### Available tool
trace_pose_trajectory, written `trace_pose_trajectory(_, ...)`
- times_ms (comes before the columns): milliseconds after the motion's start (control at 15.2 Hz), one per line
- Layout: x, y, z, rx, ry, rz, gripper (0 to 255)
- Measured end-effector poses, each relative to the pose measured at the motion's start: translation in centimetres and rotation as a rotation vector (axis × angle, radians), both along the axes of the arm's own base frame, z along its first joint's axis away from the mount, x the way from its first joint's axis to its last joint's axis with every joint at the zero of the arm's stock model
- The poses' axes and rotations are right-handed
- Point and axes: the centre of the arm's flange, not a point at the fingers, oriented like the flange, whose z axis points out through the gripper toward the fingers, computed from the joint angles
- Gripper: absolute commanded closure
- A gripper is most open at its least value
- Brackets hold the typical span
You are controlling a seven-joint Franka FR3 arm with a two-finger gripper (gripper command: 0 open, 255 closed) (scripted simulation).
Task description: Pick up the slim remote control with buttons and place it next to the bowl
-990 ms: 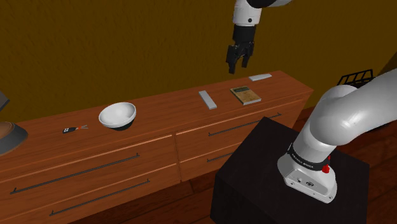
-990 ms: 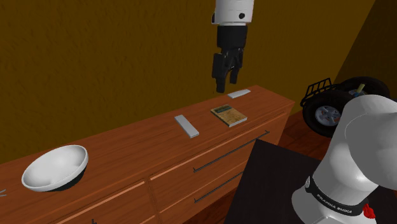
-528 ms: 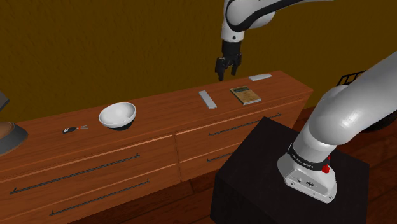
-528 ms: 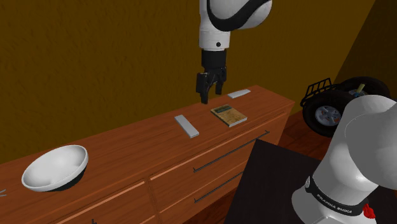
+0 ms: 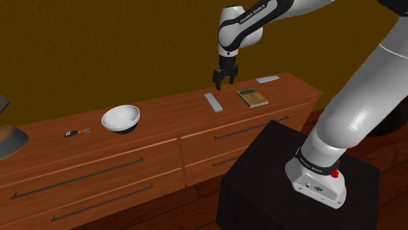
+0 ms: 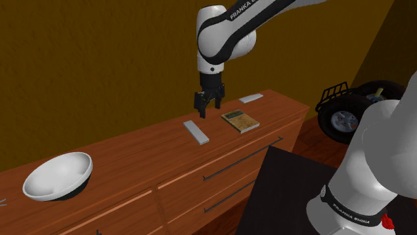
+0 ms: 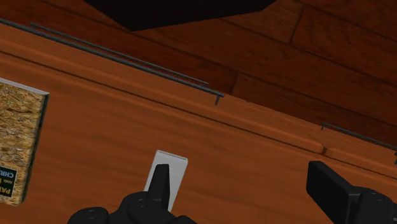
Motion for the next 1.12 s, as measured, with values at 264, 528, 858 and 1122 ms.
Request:
trace_pose_trajectory(264, 3.3, -1.7, -3.7, -0.011, -0.005, -0.029, 0)
trace_pose_trajectory(528, 6.3, -4.0, -7.3, -0.022, -0.009, -0.059, 0)
trace_pose_trajectory(858, 10.0, -6.2, -12.0, -0.035, -0.015, -0.095, 0)
trace_pose_trajectory(1122, 13.3, -8.5, -15.5, -0.047, -0.02, -0.124, 0)
